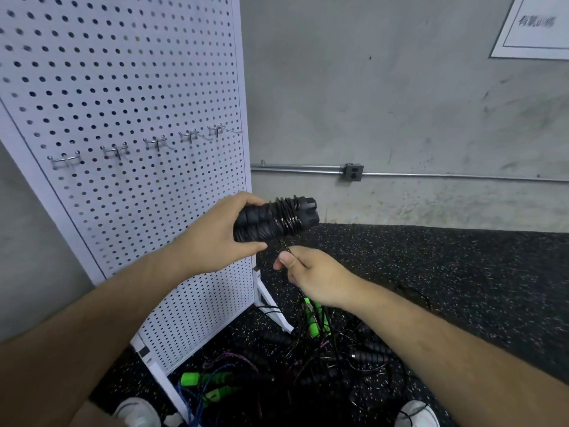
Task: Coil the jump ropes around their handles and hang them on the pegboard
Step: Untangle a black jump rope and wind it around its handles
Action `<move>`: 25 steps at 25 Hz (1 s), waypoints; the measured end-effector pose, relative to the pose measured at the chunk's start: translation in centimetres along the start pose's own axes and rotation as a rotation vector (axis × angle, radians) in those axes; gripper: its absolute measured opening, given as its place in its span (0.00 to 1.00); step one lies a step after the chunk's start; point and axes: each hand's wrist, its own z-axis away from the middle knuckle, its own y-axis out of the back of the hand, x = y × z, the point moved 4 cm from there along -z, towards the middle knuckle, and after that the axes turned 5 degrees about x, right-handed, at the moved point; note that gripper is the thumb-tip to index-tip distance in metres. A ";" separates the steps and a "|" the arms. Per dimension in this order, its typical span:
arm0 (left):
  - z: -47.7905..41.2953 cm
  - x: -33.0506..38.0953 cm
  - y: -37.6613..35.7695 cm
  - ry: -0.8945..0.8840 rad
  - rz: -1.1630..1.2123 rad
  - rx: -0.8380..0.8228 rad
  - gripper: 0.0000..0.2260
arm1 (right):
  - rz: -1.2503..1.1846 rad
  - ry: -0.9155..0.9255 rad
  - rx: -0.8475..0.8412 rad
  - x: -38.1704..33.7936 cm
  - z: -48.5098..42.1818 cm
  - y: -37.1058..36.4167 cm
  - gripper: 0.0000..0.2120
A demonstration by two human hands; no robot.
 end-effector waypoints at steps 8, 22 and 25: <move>-0.7 -3.8 0.4 0.030 -0.336 0.033 0.26 | 0.256 0.090 -0.061 -6.2 3.4 0.0 0.15; 2.1 1.9 -3.7 -0.223 -0.247 -0.299 0.23 | 0.674 0.293 0.330 -2.5 -0.6 8.1 0.15; 2.8 3.2 -3.1 -0.134 -0.143 -0.342 0.28 | 0.563 0.201 0.271 0.3 -1.7 8.6 0.15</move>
